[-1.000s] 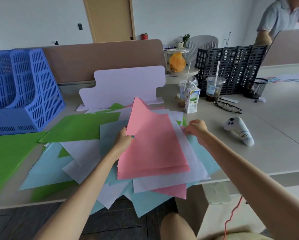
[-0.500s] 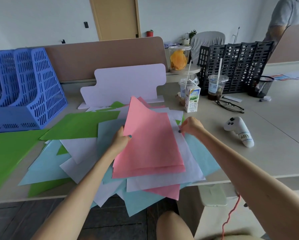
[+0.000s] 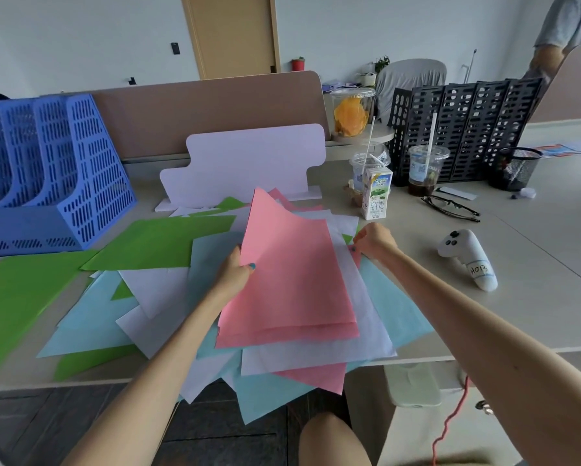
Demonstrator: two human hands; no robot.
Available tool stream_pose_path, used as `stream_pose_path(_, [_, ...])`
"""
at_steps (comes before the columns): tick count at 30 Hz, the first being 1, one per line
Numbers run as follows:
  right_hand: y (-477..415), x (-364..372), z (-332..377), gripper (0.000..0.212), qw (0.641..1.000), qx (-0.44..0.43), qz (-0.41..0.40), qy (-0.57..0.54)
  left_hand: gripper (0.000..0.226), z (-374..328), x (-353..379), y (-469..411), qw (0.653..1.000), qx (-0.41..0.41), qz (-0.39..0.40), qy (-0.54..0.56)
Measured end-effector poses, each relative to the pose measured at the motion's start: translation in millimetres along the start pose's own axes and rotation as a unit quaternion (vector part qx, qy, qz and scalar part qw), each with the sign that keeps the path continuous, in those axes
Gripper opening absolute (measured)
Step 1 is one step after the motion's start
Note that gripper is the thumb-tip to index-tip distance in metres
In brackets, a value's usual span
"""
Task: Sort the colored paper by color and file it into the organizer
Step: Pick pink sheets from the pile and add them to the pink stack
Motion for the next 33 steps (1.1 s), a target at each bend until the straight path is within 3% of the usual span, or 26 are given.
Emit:
stream_pose_path(3, [6,-9,1,0.022,0.993,-0.010,-0.058,-0.098,0.040,0,-1,1,1.000,-0.004,-0.004,0.008])
stream_pose_path(6, [13,-18,-3,0.024,0.954,0.026,-0.111,-0.277,0.042,-2,-3,3,0.999,-0.003,-0.003,0.046])
stream_pose_path(9, [18,2,-2,0.020,0.908,0.103,-0.014,-0.406,0.042,-12,-9,7,0.994,0.003,-0.011,0.106])
stream_pose_path(11, [24,12,0,0.016,0.928,0.112,0.037,-0.353,0.043,-18,-13,8,0.991,0.008,-0.019,0.129])
stream_pose_path(12, [27,8,1,0.010,0.944,0.102,0.028,-0.312,0.043,-18,-14,8,0.991,0.007,-0.022,0.132])
stream_pose_path(18, [42,-11,13,0.030,0.983,0.027,-0.028,-0.180,0.043,-10,-17,9,0.994,-0.007,-0.020,0.106])
stream_pose_path(22, [56,-37,24,0.023,0.972,0.006,-0.076,-0.221,0.043,-8,-19,13,0.994,-0.014,-0.020,0.103])
stream_pose_path(24, [64,-59,40,0.021,0.968,-0.046,-0.118,-0.216,0.042,-9,-20,13,0.994,-0.016,-0.020,0.111])
stream_pose_path(29, [90,-99,98,0.021,0.933,-0.232,-0.263,-0.075,0.034,-21,-18,17,0.991,-0.015,-0.004,0.136])
stream_pose_path(33, [113,-103,142,0.021,0.899,-0.340,-0.275,0.013,0.031,-27,-10,25,0.989,-0.021,0.027,0.142])
Point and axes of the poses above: each hand's wrist, its own y-axis away from the middle knuckle, its own x-axis out of the palm, z = x × y, the point moved 8 cm from there along -y, towards the middle knuckle, and after that the axes turned 4 degrees about -z, right-handed, at the moved point
